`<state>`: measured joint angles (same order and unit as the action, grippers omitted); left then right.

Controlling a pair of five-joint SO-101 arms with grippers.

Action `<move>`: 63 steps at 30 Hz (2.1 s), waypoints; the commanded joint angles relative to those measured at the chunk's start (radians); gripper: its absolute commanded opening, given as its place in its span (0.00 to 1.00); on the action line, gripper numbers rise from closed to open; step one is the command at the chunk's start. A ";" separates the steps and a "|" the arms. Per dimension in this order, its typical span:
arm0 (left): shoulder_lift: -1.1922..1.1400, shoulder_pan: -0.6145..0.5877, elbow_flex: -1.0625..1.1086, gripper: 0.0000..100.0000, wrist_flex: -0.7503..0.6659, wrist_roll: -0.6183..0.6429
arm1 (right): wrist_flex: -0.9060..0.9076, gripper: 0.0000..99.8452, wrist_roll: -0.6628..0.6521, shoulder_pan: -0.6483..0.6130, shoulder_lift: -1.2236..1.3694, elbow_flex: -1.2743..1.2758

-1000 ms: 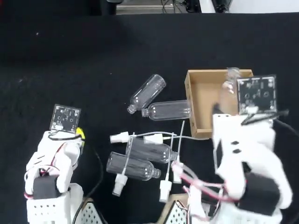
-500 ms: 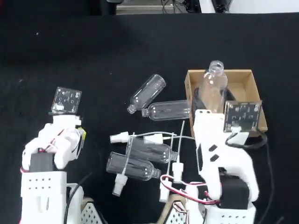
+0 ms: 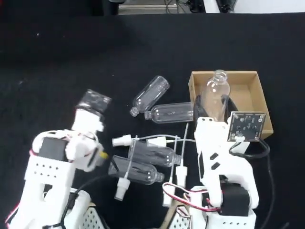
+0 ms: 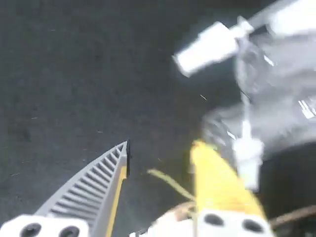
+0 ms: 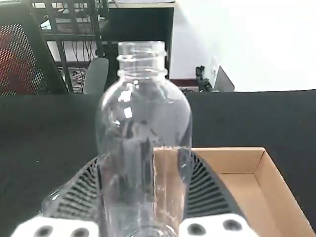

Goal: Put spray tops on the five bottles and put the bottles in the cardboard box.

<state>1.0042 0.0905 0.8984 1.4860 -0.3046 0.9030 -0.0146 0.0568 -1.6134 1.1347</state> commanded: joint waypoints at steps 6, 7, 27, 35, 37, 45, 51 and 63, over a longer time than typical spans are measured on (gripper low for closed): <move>-0.040 0.305 -0.165 0.28 0.068 0.009 | 0.000 0.01 0.012 0.161 -0.018 -0.005; -0.035 0.321 -0.183 0.28 0.087 0.009 | 0.002 0.01 0.012 0.170 -0.018 -0.004; -0.043 0.360 0.048 0.28 -0.020 0.015 | 0.011 0.01 0.012 0.173 -0.025 0.016; -0.034 0.205 0.093 0.28 -0.141 0.006 | 0.011 0.01 0.012 0.173 -0.025 0.019; -0.034 0.136 0.087 0.28 -0.152 -0.058 | 0.011 0.01 0.012 0.173 -0.025 0.019; -0.034 -0.143 0.097 0.28 -0.226 -0.210 | 0.011 0.01 0.012 0.173 -0.025 0.021; -0.034 -0.188 0.085 0.28 -0.256 -0.207 | 0.011 0.01 0.012 0.173 -0.025 0.021; -0.081 -0.016 0.173 0.28 -0.535 -0.095 | 0.011 0.01 0.012 0.173 -0.025 0.021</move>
<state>0.9505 0.0046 1.0948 1.0058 -0.4258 0.9198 -0.0069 0.2209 -1.6226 1.1592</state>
